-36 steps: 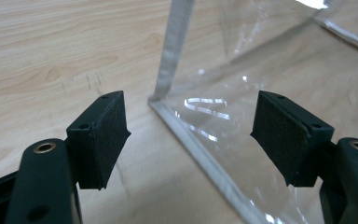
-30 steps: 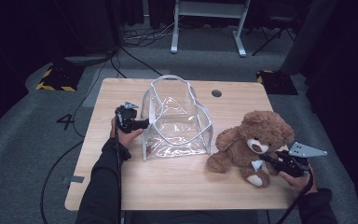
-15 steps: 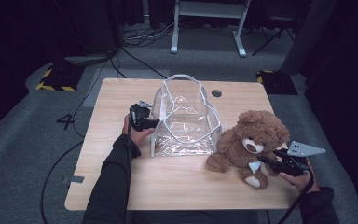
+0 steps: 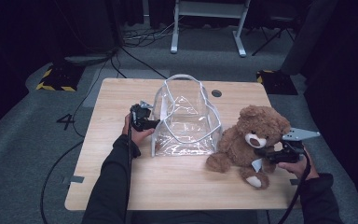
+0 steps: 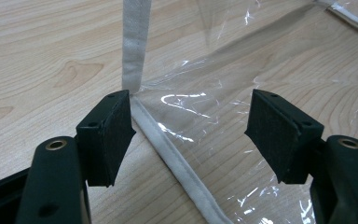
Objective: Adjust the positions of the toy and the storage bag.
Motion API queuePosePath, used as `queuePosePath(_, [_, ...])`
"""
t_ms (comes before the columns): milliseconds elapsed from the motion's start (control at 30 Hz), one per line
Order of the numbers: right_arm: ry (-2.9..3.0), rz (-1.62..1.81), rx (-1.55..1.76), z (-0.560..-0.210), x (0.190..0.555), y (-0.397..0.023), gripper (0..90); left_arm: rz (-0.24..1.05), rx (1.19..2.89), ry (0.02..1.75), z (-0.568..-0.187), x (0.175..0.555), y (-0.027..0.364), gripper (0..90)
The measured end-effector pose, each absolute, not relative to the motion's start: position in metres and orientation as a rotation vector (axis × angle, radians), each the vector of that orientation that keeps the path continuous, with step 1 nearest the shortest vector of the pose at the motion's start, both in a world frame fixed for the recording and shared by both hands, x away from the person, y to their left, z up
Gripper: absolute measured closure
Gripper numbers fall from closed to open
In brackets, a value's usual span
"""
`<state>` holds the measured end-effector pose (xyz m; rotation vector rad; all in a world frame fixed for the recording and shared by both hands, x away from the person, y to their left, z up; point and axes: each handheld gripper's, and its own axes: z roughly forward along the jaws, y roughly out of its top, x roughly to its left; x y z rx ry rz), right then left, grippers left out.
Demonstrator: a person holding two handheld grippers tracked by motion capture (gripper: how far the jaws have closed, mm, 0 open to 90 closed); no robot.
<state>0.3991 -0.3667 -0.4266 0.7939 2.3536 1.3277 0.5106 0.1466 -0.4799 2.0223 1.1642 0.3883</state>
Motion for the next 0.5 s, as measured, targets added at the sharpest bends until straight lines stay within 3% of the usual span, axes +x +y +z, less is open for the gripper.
queuePosePath(200, [2.350, 1.347, 0.780, -0.415, 0.407, -0.360, 17.9, 0.390, 2.024, 1.161, -0.481, 0.509, 0.147, 31.2])
queuePosePath(500, [2.333, 1.347, 0.706, -0.415, 0.403, -0.354, 44.7, 0.372, 2.094, 1.120, -0.481, 0.492, 0.154, 25.7])
